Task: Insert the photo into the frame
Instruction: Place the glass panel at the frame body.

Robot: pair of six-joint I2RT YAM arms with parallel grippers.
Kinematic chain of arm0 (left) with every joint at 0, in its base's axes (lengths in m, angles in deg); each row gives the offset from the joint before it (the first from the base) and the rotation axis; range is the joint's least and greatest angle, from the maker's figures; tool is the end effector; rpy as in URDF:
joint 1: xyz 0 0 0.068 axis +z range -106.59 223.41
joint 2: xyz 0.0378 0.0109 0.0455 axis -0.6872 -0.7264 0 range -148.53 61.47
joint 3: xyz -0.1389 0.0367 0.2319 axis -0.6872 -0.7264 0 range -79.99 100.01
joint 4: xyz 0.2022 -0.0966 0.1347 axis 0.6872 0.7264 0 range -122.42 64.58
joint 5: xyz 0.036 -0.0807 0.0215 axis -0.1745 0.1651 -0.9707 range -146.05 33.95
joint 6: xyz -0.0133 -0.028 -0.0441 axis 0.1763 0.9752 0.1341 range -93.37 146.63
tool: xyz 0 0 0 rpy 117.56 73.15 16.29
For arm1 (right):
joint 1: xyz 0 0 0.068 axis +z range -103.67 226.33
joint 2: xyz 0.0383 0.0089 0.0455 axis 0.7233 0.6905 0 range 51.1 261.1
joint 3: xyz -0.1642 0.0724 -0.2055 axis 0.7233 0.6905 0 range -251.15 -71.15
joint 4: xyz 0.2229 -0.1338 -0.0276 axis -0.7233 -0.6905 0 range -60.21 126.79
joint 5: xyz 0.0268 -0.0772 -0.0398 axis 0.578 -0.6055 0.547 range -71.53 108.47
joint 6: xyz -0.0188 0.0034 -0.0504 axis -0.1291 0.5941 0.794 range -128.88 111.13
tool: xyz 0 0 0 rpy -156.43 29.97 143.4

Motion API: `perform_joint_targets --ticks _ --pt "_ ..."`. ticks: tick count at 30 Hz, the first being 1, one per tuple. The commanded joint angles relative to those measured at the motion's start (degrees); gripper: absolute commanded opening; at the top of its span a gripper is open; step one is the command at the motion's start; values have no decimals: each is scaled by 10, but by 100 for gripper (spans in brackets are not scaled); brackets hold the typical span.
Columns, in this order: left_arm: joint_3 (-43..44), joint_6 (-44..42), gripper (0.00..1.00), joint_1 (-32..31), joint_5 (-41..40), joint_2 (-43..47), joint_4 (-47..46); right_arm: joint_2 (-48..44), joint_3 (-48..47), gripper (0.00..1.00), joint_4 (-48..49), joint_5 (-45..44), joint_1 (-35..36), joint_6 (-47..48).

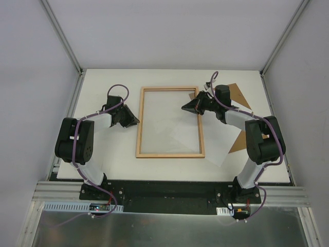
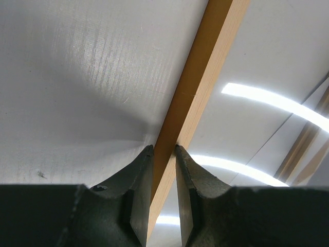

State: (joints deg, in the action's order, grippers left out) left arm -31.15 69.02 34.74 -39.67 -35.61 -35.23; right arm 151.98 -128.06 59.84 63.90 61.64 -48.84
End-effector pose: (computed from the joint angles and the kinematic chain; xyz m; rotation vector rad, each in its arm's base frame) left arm 0.3309 -0.0606 0.1556 -0.5729 2.3898 -0.7521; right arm 0.3600 0.1248 0.2106 -0.1362 2.0780 1.3812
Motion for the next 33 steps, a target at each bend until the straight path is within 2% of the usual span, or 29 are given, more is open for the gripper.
perform_joint_targets --ticks 1,33 --pt "-12 -23 22 -7 -35 -30 54 -20 -19 1 -15 42 20 9" --pt "-9 -25 22 -7 -29 -31 55 30 -46 1 -20 62 20 10"
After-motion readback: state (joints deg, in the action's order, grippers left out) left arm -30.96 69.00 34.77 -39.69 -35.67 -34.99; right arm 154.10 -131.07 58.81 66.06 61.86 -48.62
